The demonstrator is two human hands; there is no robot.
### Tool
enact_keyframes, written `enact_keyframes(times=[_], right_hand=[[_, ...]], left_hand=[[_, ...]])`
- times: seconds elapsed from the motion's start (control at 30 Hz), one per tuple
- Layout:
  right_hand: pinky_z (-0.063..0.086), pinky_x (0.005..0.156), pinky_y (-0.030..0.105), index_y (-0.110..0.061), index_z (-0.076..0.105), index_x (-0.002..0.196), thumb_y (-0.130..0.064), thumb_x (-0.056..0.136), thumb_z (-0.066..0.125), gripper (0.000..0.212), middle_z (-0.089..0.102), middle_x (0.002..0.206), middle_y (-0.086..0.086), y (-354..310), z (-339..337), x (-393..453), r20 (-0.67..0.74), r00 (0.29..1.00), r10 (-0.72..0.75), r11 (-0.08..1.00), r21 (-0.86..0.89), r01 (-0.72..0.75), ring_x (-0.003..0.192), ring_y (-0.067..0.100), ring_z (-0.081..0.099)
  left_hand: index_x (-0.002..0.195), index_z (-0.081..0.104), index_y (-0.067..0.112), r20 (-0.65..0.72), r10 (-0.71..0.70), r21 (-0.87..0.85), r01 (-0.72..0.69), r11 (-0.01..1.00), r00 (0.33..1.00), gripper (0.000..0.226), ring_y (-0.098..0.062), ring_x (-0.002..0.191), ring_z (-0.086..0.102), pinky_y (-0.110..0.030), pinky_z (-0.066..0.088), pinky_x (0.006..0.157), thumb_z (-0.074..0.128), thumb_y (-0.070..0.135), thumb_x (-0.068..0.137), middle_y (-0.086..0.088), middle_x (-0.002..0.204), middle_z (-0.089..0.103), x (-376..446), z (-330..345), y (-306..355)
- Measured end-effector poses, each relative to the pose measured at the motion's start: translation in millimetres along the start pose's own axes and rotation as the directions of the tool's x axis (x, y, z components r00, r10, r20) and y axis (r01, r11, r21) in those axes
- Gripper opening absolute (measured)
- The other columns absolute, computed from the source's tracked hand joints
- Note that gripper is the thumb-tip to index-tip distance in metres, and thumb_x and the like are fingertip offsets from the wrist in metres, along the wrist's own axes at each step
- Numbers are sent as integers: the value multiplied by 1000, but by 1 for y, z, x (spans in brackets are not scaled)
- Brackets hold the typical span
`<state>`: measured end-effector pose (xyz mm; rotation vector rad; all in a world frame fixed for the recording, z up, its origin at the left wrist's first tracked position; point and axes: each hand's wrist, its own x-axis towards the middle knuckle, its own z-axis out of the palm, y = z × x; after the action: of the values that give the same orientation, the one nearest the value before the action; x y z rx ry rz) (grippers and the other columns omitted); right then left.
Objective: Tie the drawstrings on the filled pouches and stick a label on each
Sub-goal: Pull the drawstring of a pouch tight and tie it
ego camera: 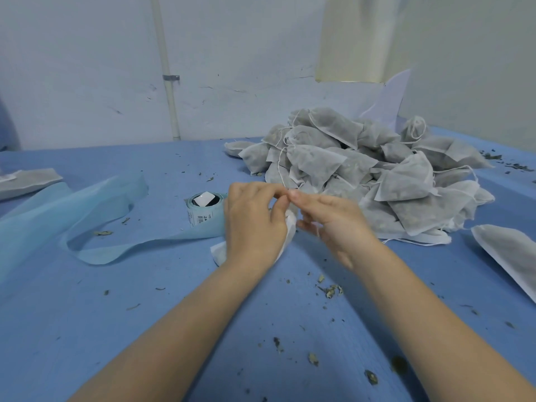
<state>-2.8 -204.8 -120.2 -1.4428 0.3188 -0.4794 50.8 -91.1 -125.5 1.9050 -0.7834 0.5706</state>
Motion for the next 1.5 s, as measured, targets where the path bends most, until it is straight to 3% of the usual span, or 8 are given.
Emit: enact_keyframes(times=[0.1,0.43,0.67,0.8,0.93,1.03,1.17,1.5], right_hand=[[50,84,19,-16,74,83,-38,78,71,22,74,88,0,6,6,0,-3,994,-107,991,-83,107,86,8,67],[46,50,23,-15,63,63,-24,83,72,24,36,43,-8,3,9,0,-59,994,-88,994,66,91,39,8,35],[41,43,19,-22,78,71,-25,73,82,5,45,43,-9,1,0,2,-50,984,-168,981,-109,162,37,7,36],[38,40,17,-20,77,70,-20,75,80,6,39,40,-8,0,-3,4,-256,958,-131,985,77,155,35,8,34],[35,43,22,-16,69,76,-21,79,78,11,33,39,-9,0,-7,8,-463,885,55,898,411,159,36,8,32],[41,44,21,-15,67,79,-20,80,77,11,33,37,-12,2,-11,9,-523,844,114,845,498,194,35,6,34],[47,48,19,-17,66,73,-22,80,76,13,44,42,-10,2,-14,12,-456,885,88,860,484,163,42,7,47],[50,73,17,-26,78,73,-39,62,79,16,74,84,-7,5,-11,4,-12,984,-176,984,-30,176,81,3,68]], left_hand=[[96,67,25,54,-127,-76,131,988,990,12,-14,106,34,-22,25,92,56,25,92,8,99,50,4,1,1],[71,56,33,186,-389,-306,429,850,902,23,-34,112,51,-49,36,102,58,21,91,-19,108,61,15,-5,5],[75,55,32,128,-370,-253,391,885,920,18,-19,113,49,-36,35,103,58,24,91,-3,112,61,14,-2,-1],[85,55,31,161,-323,-272,357,894,933,11,-8,82,47,-24,37,74,64,35,85,7,88,46,10,-1,0],[98,58,19,558,-509,-465,755,462,655,58,-18,84,63,-32,50,76,77,53,55,0,91,63,8,-1,1],[89,72,11,768,-367,-493,850,185,525,42,-22,86,68,-32,55,80,76,33,53,-9,92,71,4,3,1],[94,70,1,741,-373,-557,821,125,559,17,-19,87,68,-28,53,86,66,6,78,-14,102,70,3,9,-4],[98,64,9,674,-486,-593,800,94,557,24,-27,93,66,-39,57,75,62,26,82,-11,95,66,9,1,-6]])
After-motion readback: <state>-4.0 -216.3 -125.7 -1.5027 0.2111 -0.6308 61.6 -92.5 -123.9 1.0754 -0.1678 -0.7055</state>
